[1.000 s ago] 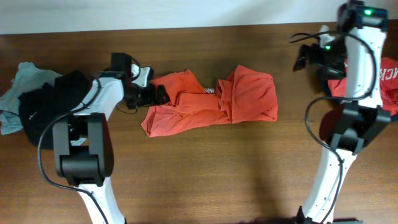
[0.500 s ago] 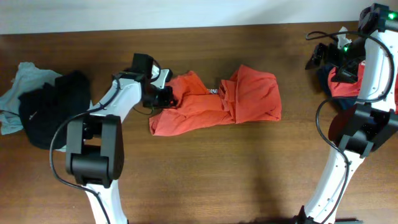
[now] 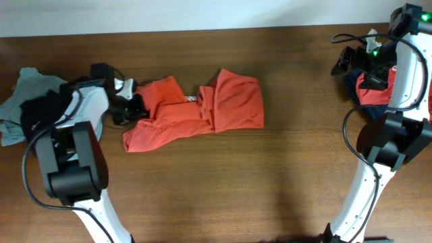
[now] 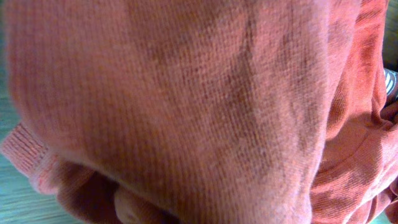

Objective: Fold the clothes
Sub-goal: 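Grasp the t-shirt's left end with the left gripper and fold it rightward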

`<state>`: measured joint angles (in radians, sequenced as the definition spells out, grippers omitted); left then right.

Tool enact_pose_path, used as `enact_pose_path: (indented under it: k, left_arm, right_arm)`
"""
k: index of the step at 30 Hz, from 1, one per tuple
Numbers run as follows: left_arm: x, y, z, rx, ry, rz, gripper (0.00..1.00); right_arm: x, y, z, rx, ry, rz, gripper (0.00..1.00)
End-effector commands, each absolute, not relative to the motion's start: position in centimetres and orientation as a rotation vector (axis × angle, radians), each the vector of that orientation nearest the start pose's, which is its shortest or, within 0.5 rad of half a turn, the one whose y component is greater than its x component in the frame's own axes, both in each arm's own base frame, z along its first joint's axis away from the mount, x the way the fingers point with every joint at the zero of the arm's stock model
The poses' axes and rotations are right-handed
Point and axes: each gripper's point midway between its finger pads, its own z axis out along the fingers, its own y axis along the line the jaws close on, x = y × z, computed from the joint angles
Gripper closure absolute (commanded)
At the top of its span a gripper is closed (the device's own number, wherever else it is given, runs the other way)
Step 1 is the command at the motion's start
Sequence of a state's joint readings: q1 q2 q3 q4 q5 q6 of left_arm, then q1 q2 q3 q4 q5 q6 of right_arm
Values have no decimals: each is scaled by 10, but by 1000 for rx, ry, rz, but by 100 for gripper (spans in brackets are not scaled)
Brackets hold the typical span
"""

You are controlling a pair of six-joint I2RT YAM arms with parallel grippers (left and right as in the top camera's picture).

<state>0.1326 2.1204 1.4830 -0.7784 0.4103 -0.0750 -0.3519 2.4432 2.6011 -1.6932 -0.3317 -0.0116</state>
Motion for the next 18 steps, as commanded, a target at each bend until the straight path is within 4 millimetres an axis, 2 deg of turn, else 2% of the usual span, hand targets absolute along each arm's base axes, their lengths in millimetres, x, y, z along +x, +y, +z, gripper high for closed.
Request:
enact_pose_path:
  k: [1, 6, 11, 12, 13, 15, 18]
  left_arm:
    - [437, -7, 20, -223, 2894, -561, 100]
    - [460, -26, 64, -116, 2794, -543, 99]
    - [477, -62, 121, 30, 2680, -540, 99]
    - [480, -83, 142, 101, 2637, -547, 99]
    - [481, -95, 151, 137, 2619, -552, 99]
    - [481, -123, 165, 220, 2589, -568, 99]
    - [478, -165, 177, 339, 2550, -549, 99]
  right_arm:
    - [451, -101, 165, 461, 2935, 489, 1]
    - [453, -94, 165, 439, 2940, 489, 1]
    - [454, -90, 164, 422, 2947, 480, 1]
    - [454, -89, 164, 415, 2952, 470, 1]
    - [454, -88, 164, 413, 2953, 468, 1]
    - [454, -88, 164, 412, 2953, 469, 1]
    - [454, -88, 164, 412, 2953, 469, 1]
